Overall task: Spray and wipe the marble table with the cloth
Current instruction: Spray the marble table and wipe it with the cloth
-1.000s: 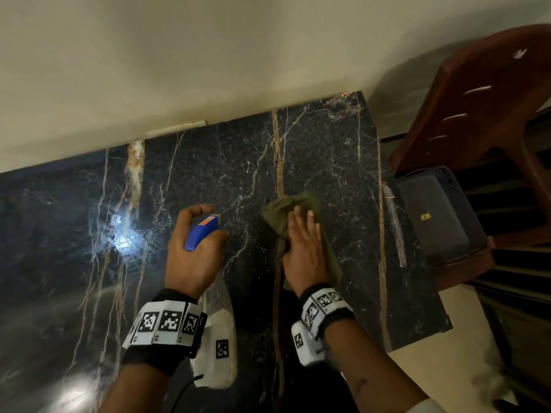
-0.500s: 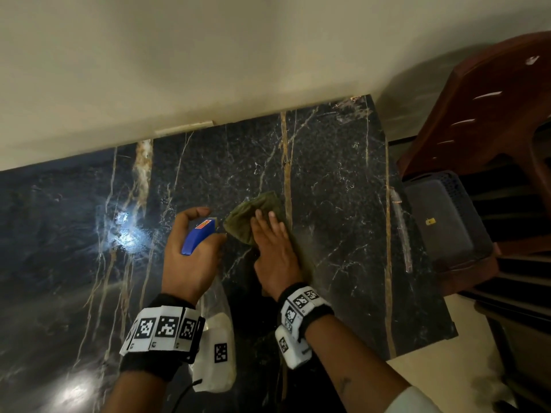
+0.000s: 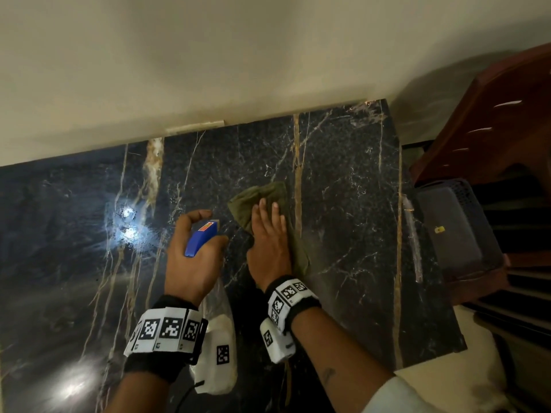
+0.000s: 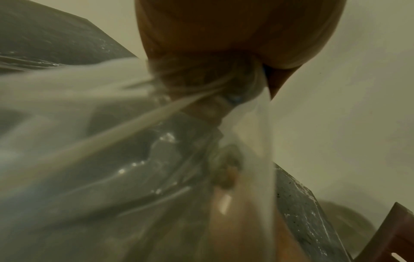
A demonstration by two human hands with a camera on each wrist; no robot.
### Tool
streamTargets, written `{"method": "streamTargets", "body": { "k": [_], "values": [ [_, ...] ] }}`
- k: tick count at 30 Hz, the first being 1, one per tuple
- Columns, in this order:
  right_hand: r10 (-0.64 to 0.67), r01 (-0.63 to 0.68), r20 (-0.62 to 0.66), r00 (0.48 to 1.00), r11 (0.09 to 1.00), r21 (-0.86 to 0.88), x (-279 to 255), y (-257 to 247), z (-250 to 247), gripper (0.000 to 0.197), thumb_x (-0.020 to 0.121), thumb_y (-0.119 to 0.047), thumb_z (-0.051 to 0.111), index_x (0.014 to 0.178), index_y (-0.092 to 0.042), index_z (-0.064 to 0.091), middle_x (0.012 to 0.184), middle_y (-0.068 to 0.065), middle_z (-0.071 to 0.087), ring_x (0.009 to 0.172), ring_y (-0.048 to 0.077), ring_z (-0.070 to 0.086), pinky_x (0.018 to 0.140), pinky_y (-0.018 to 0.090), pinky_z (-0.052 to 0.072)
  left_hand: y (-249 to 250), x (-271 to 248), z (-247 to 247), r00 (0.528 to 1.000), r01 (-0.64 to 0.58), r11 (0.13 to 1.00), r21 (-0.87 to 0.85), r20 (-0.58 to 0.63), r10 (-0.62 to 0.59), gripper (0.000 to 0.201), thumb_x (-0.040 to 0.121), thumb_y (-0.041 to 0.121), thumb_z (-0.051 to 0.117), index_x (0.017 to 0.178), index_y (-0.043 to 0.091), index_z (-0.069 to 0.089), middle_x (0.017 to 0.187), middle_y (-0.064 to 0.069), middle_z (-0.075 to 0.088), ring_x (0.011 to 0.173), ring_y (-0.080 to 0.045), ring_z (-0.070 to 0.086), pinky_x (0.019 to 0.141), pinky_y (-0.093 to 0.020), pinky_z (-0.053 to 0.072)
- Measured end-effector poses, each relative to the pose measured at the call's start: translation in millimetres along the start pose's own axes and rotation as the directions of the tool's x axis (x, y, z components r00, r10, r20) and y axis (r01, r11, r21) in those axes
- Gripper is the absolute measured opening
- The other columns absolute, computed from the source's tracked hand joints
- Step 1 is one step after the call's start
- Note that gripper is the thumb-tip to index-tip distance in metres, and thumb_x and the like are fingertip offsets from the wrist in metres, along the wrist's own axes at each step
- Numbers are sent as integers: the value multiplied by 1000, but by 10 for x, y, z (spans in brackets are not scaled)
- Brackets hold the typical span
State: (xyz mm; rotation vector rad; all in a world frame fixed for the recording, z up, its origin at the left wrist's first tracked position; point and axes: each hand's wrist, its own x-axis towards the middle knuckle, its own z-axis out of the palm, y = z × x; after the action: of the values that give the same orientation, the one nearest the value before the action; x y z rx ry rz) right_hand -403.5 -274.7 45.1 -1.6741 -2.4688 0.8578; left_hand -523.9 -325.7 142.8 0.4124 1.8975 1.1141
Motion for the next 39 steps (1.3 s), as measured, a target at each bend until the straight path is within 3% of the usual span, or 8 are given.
{"method": "streamTargets", "body": {
  "k": [5, 10, 13, 17, 23, 28, 33, 39],
  "values": [
    [-89, 89, 12, 996, 994, -65, 131, 343, -264, 87, 84, -5, 59, 158, -13, 15, 167, 3, 5, 153, 26, -2, 125, 43, 4, 87, 82, 2, 1000, -3, 1000, 7, 1, 3, 42, 72, 17, 65, 112, 28, 60, 67, -4, 57, 54, -18, 51, 53, -34, 45],
    [217, -224, -175, 960, 974, -21, 574, 749, -589, 75, 89, -4, 53, 157, -10, 20, 166, 6, 9, 153, 30, 2, 125, 45, 5, 140, 186, -146, 999, -37, 999, 3, -39, 37, 40, 87, -3, 63, 119, 21, 58, 72, -9, 56, 57, -19, 52, 48, -28, 46],
    [232, -233, -168, 958, 972, 11, 560, 514, -459, 79, 89, -4, 55, 157, -10, 16, 166, 7, 5, 153, 30, -1, 125, 45, 2, 110, 215, -193, 998, -33, 999, 11, -51, 33, 41, 89, -6, 61, 121, 19, 57, 70, -10, 54, 54, -17, 50, 45, -26, 45],
    [-60, 62, 26, 998, 996, -66, 154, -63, -75, 88, 87, -10, 60, 158, -12, 9, 166, 7, -3, 152, 30, -9, 124, 46, 0, 39, 188, -218, 998, -31, 1000, 8, -60, 31, 41, 86, -2, 63, 120, 20, 59, 66, -7, 55, 51, -15, 49, 51, -31, 43],
    [-353, 366, 171, 920, 929, -50, 61, -34, -42, 76, 84, -7, 38, 157, -12, 20, 166, 2, 9, 153, 25, 1, 125, 40, 1, 9, 165, -266, 997, -12, 1000, 5, -74, 12, 41, 86, -5, 63, 119, 18, 60, 58, 0, 56, 46, -11, 50, 47, -28, 43],
    [-31, 33, -63, 998, 999, 31, 446, 301, -334, 83, 84, 4, 57, 157, -13, 21, 166, 3, 11, 153, 26, 4, 125, 45, 8, 8, 164, -374, 997, -19, 999, 33, -72, 21, 40, 89, -3, 63, 120, 22, 59, 68, -6, 58, 53, -16, 53, 50, -30, 45],
    [194, -181, -185, 963, 980, 81, 710, 332, -398, 77, 85, 4, 50, 156, -11, 22, 166, 5, 11, 153, 29, 2, 124, 48, 7, -50, 162, -375, 997, -19, 1000, 17, -74, 20, 40, 89, -4, 63, 120, 21, 59, 66, -6, 56, 55, -19, 51, 52, -31, 44],
    [-175, 175, 42, 984, 985, -2, 389, 196, -202, 88, 80, 4, 55, 157, -13, 18, 166, 1, 6, 153, 24, -2, 125, 42, 2, -22, 123, -195, 999, 1, 1000, 12, -50, 0, 39, 72, 14, 65, 107, 31, 61, 62, -2, 54, 56, -22, 50, 56, -38, 44]
  ]
}}
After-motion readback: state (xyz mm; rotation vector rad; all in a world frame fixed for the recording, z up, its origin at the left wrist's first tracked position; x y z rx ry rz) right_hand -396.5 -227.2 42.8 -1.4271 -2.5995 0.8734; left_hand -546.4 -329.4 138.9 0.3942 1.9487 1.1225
